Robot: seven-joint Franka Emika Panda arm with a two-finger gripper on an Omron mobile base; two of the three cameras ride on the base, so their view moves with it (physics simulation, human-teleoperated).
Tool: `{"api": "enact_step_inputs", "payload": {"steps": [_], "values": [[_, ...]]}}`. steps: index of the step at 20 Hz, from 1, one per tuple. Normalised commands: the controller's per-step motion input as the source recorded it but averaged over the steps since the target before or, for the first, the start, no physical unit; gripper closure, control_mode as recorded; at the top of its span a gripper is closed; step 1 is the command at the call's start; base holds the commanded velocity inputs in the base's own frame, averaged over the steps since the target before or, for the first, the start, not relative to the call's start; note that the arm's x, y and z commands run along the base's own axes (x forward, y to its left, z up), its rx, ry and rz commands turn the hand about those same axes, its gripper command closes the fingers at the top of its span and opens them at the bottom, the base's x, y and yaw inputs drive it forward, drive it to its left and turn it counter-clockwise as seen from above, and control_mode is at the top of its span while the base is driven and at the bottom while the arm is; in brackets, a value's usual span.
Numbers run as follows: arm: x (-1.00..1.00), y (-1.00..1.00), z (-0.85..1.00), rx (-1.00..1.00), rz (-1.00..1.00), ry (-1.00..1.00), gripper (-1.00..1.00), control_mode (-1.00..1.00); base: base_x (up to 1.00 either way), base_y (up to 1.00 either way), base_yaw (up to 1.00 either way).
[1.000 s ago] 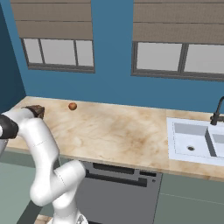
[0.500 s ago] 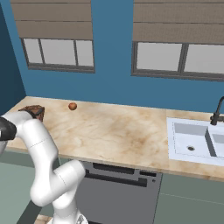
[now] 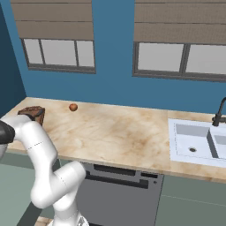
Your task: Open the drawer on the left and place the cutting tools on the cutting board.
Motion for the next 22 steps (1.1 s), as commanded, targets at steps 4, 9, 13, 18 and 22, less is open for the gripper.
{"api": "enact_step_inputs", "payload": {"steps": [4,9,13,18,22], "values": [[0.0,0.03,-0.22,0.0,-0.02,0.0,-1.0,-1.0,0.0,0.0,0.0],[0.0,0.01,-0.09,0.0,-0.02,0.0,1.0,-1.0,0.0,0.0,0.0],[0.0,0.0,0.0,0.0,0.0,0.0,1.0,-1.0,0.0,0.0,0.0],[-0.04,0.0,-0.01,0.0,0.0,-0.04,1.0,-1.0,0.0,0.0,0.0],[-0.17,-0.17,0.32,0.0,-0.01,-0.1,1.0,-1.0,0.0,0.0,0.0]]}}
